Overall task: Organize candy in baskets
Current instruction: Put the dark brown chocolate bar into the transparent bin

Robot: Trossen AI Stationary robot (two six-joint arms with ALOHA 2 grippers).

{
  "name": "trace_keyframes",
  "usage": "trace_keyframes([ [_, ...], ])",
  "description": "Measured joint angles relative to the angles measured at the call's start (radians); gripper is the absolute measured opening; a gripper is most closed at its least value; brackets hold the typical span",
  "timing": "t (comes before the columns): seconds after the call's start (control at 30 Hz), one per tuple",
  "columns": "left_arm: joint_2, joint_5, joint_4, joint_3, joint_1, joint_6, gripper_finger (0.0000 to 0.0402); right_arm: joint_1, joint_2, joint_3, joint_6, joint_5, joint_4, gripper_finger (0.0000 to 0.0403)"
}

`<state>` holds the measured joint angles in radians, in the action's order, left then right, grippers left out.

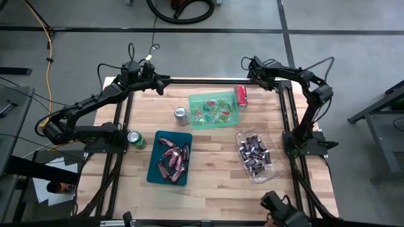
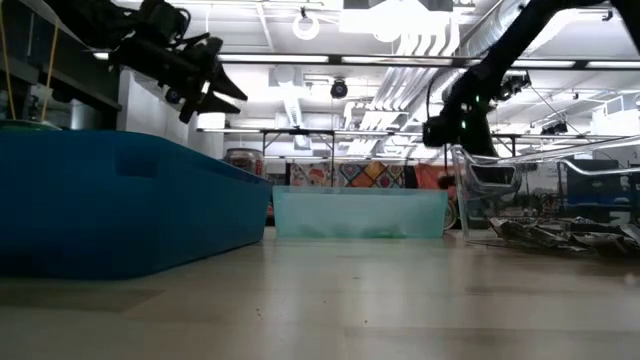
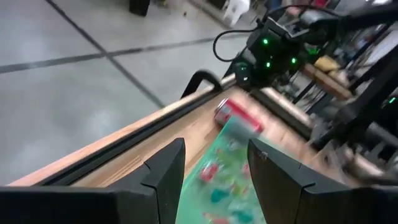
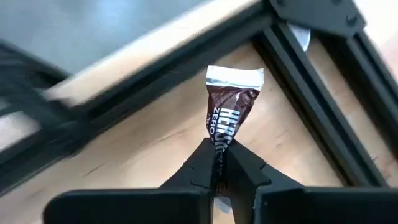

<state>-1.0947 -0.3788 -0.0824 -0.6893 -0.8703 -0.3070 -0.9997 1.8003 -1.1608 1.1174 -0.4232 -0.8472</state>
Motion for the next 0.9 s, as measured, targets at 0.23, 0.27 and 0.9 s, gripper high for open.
trace_keyframes([
  [0.23, 0.029, -0.040, -0.126, -0.001, 0.002, -0.186, 0.0163, 0.064, -0.236, -0.023, -0.223, 0.055, -0.072, 0.0007],
  [0.27, 0.028, -0.063, -0.146, -0.001, 0.002, -0.215, 0.0163, 0.088, -0.276, -0.024, -0.253, 0.100, -0.078, 0.0008],
  [0.9, 0.015, -0.007, -0.295, -0.001, 0.265, -0.478, 0.0163, 0.969, -0.710, -0.023, -0.243, 0.462, -0.272, 0.0013],
])
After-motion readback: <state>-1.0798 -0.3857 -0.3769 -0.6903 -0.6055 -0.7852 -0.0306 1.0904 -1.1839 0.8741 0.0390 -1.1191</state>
